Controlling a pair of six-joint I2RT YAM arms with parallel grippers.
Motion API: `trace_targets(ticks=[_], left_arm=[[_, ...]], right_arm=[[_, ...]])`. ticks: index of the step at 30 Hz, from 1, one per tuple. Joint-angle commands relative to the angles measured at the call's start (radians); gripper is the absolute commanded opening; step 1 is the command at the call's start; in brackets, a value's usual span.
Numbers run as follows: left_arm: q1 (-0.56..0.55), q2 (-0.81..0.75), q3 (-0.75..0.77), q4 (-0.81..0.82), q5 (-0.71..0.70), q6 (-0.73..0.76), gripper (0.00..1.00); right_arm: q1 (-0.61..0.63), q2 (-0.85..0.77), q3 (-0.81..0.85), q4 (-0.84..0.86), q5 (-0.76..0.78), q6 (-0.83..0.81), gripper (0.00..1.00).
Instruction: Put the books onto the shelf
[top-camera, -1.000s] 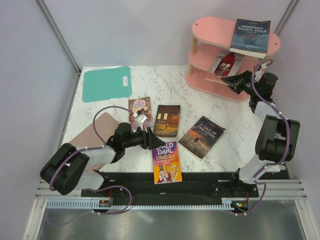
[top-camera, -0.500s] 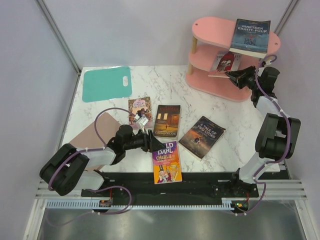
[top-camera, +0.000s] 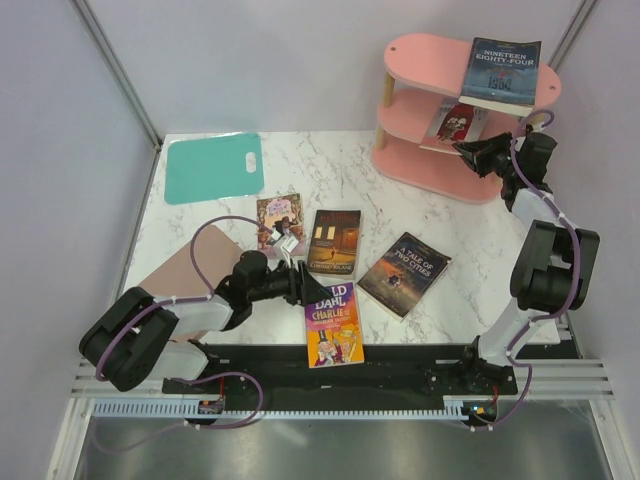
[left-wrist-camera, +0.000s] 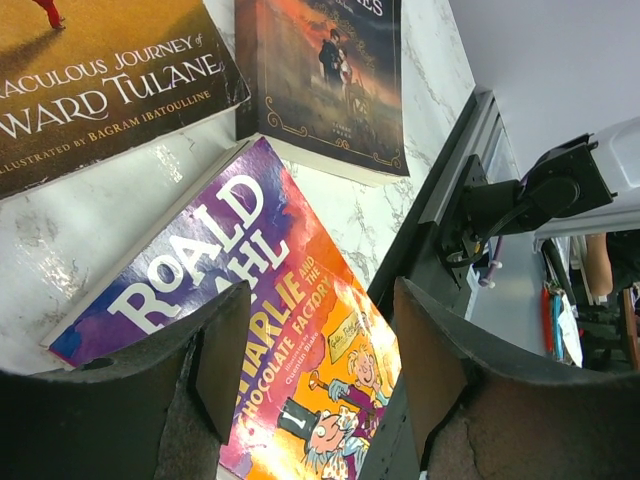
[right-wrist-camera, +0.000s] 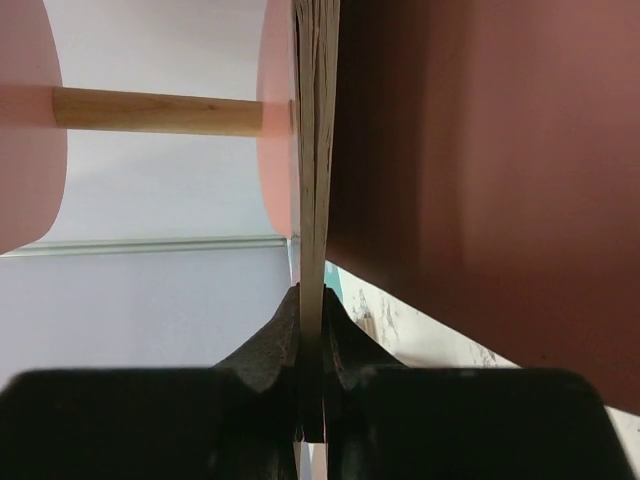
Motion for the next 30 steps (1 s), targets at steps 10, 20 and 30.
trace_targets(ticks=[10,20,30], left_arm=[[-0.023,-0.009,-0.005,0.064,-0.013,-0.002,0.65],[-0.03,-0.009,-0.005,0.069,-0.016,0.001,0.65],[-0.035,-0.012,-0.005,0.067,-0.016,0.003,0.65]], right_arm=[[-0.008,0.008,0.058,-0.058,0.047,-0.022,0.34],[-0.042,-0.049,0.182,-0.359,0.14,-0.206,0.4],[-0.04,-0.067,0.177,-0.46,0.111,-0.275,0.44]])
